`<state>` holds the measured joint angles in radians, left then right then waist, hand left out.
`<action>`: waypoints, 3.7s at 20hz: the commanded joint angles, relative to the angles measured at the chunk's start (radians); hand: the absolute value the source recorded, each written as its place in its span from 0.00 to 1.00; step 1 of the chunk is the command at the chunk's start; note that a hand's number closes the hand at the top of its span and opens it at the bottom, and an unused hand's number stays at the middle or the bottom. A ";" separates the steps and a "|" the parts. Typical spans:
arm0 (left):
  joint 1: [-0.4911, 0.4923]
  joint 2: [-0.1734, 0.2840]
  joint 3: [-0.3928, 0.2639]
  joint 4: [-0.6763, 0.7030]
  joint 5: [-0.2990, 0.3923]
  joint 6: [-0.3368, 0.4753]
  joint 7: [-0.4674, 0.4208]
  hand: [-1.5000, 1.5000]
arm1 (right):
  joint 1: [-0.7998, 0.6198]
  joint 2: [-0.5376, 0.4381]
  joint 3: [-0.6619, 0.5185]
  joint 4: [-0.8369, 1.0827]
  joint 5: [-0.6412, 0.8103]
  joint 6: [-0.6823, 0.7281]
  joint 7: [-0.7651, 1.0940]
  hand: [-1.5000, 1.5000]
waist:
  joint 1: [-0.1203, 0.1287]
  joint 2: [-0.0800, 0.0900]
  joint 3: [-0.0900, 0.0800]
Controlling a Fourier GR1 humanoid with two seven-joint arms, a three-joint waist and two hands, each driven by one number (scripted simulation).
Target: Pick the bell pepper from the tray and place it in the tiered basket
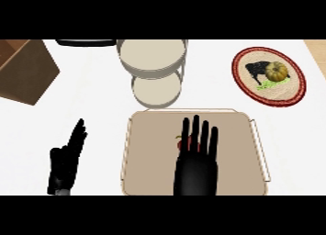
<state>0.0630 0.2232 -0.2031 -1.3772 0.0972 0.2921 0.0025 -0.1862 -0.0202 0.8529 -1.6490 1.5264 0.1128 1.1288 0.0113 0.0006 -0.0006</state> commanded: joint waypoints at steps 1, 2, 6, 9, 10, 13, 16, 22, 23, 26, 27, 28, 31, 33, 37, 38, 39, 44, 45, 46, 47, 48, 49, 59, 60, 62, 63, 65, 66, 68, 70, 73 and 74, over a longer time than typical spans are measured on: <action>-0.029 -0.004 0.022 0.023 -0.004 -0.001 0.012 0.50 | -0.064 0.019 0.025 0.036 -0.082 0.059 0.183 0.00 | -0.003 0.000 0.000; 0.006 -0.009 -0.007 -0.007 -0.018 -0.002 0.010 0.50 | -0.085 0.019 0.056 0.143 -0.093 -0.042 0.212 0.00 | 0.005 0.001 0.001; -0.003 -0.027 0.008 0.040 0.000 -0.029 -0.029 0.50 | -0.193 0.019 -0.046 0.162 -0.170 0.040 0.160 0.00 | 0.004 0.002 0.000; 0.002 -0.002 0.007 0.005 -0.015 -0.025 -0.001 0.50 | -0.151 0.019 -0.062 0.184 -0.178 0.093 0.186 0.00 | 0.001 0.002 0.000; 0.001 -0.060 -0.024 0.006 -0.051 0.038 -0.002 0.50 | -0.113 0.019 -0.008 0.168 -0.171 0.084 0.228 0.00 | -0.002 0.000 0.000; 0.004 -0.014 0.004 -0.046 -0.027 0.009 0.040 0.50 | -0.138 0.019 -0.023 0.180 -0.202 0.100 0.272 0.00 | 0.005 -0.002 0.001; 0.004 -0.046 -0.020 -0.014 -0.058 0.029 0.021 0.50 | -0.174 0.019 -0.052 0.200 -0.244 0.117 0.246 0.00 | 0.001 0.000 0.001; 0.015 -0.012 0.016 -0.022 -0.021 -0.031 0.009 0.50 | -0.223 0.019 -0.042 0.284 -0.303 0.058 0.276 0.00 | 0.009 0.000 0.001; -0.015 -0.006 0.044 0.017 -0.026 -0.017 0.006 0.50 | -0.139 0.019 -0.021 0.272 -0.268 0.010 0.254 0.00 | -0.004 0.000 0.000; -0.013 -0.032 0.029 0.020 -0.033 -0.014 -0.020 0.50 | -0.188 0.019 -0.066 0.324 -0.303 0.050 0.249 0.00 | 0.000 0.001 0.000; -0.012 -0.053 0.001 0.003 -0.052 0.006 0.014 0.50 | -0.221 0.019 -0.089 0.329 -0.327 0.051 0.242 0.00 | 0.002 0.001 0.001; 0.009 -0.035 0.007 -0.014 -0.042 -0.012 0.023 0.50 | -0.213 0.019 -0.067 0.286 -0.337 0.089 0.275 0.00 | 0.002 -0.001 0.001; 0.033 0.001 0.037 -0.025 -0.030 -0.038 -0.008 0.50 | -0.207 0.019 -0.100 0.319 -0.358 0.054 0.249 0.00 | 0.003 -0.001 0.001; -0.025 -0.027 0.045 0.022 -0.033 -0.022 0.010 0.50 | -0.207 0.019 -0.099 0.344 -0.350 0.020 0.246 0.00 | -0.003 0.000 0.000; 0.016 -0.040 0.027 -0.010 -0.050 -0.013 0.002 0.50 | -0.228 0.019 -0.117 0.362 -0.392 0.016 0.238 0.00 | 0.002 0.000 0.001; -0.011 -0.052 0.035 0.013 -0.054 0.000 0.015 0.50 | -0.185 0.019 -0.120 0.349 -0.367 0.021 0.212 0.00 | -0.006 -0.001 0.001; 0.016 0.018 0.069 -0.042 -0.011 -0.069 0.024 0.50 | -0.162 0.019 -0.070 0.364 -0.361 -0.019 0.247 0.00 | 0.001 -0.001 0.001; 0.031 -0.073 0.032 0.046 -0.059 -0.016 -0.070 0.50 | -0.244 0.020 -0.108 0.448 -0.389 -0.064 0.210 1.00 | 0.004 0.001 0.000; 0.027 -0.048 0.025 -0.053 -0.066 -0.011 0.038 0.50 | -0.194 0.020 -0.130 0.437 -0.339 -0.053 0.156 1.00 | -0.003 -0.001 0.001; -0.016 -0.068 0.029 0.000 -0.061 -0.015 0.048 0.50 | -0.218 0.020 -0.105 0.451 -0.351 -0.042 0.158 1.00 | -0.004 0.000 0.001; -0.044 -0.054 0.048 0.018 -0.074 -0.010 0.040 0.50 | -0.199 0.020 -0.135 0.503 -0.335 -0.125 0.094 1.00 | -0.006 0.001 0.001; 0.033 -0.046 0.028 -0.064 -0.072 -0.022 0.047 0.50 | -0.260 0.020 -0.089 0.497 -0.393 -0.096 0.152 1.00 | 0.004 0.000 0.001; 0.025 -0.049 0.038 -0.039 -0.073 -0.030 0.015 0.50 | -0.265 0.020 -0.168 0.568 -0.375 -0.132 0.029 1.00 | 0.000 0.001 0.001; 0.019 -0.082 0.033 -0.029 -0.093 -0.023 0.029 0.50 | -0.280 0.011 -0.158 0.543 -0.230 -0.190 -0.092 1.00 | -0.008 0.000 0.001; 0.053 -0.040 0.074 0.010 -0.052 -0.077 -0.042 0.50 | -0.236 -0.063 -0.188 0.499 -0.330 -0.196 -0.224 1.00 | -0.009 0.000 0.001; 0.052 -0.075 0.042 -0.048 -0.078 -0.025 0.009 0.50 | -0.218 -0.127 -0.233 0.393 -0.479 -0.117 -0.391 1.00 | -0.013 -0.001 0.002; 0.010 -0.068 0.072 0.018 -0.065 -0.041 -0.029 0.50 | -0.237 -0.134 -0.275 0.401 -0.560 -0.096 -0.474 1.00 | -0.017 0.005 0.001; 0.016 -0.081 0.045 -0.012 -0.086 -0.021 0.012 0.50 | -0.261 -0.185 -0.342 0.304 -0.682 0.012 -0.567 1.00 | -0.023 -0.001 0.001; 0.056 -0.065 0.051 -0.025 -0.081 -0.031 -0.006 0.50 | -0.240 -0.250 -0.376 0.291 -0.708 0.004 -0.628 1.00 | -0.018 -0.002 0.001; 0.019 -0.058 0.079 -0.026 -0.064 -0.030 0.026 0.50 | -0.223 -0.236 -0.444 0.193 -0.784 0.017 -0.616 1.00 | -0.031 -0.005 0.001; 0.059 -0.053 0.065 -0.047 -0.080 -0.027 0.010 0.50 | -0.241 -0.222 -0.518 0.141 -0.832 0.019 -0.589 1.00 | -0.023 -0.006 0.001; 0.046 -0.064 0.058 -0.026 -0.087 -0.021 0.029 0.50 | -0.246 -0.237 -0.623 -0.024 -0.929 0.034 -0.572 1.00 | -0.045 -0.011 0.001; 0.048 -0.061 0.067 -0.059 -0.078 -0.017 0.041 0.50 | -0.270 -0.232 -0.648 -0.065 -0.942 0.040 -0.545 1.00 | -0.036 -0.012 0.001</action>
<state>0.1059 0.1611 -0.1427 -1.4163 0.0183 0.2659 0.0276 -0.4265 -0.2454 0.3236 -1.5663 0.6872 0.1407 0.5695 -0.0232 -0.0077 -0.0005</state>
